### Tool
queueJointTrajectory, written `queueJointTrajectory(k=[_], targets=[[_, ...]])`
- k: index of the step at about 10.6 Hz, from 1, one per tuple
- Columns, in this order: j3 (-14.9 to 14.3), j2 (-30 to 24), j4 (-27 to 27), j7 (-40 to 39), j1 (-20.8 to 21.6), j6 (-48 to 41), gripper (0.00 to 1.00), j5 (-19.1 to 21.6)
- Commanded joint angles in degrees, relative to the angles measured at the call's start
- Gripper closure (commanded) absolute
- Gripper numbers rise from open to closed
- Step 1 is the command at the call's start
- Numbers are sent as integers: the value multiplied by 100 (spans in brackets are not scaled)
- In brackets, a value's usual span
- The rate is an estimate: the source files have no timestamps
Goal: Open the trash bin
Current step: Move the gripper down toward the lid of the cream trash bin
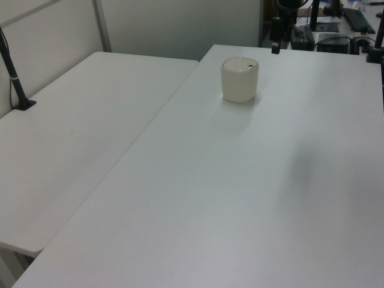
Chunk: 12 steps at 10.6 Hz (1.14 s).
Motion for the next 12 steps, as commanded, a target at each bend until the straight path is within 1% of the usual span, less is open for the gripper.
queueJointTrajectory(k=[1, 5, 7, 8, 9, 10, 11, 12], targets=[[-87, 26, 41, -72, 89, 60, 0, 112], [-131, 34, 111, -116, 1, 77, 0, 121], [-131, 130, 120, -439, -183, 173, 0, 77], [-131, 201, 120, -598, -219, 409, 0, 34], [-139, 315, 120, -696, -358, 707, 11, 24], [-139, 438, 120, -653, -429, 1058, 27, 33], [-226, 543, 120, -583, -508, 1462, 54, 42], [-340, 657, 120, -391, -509, 1840, 88, 51]])
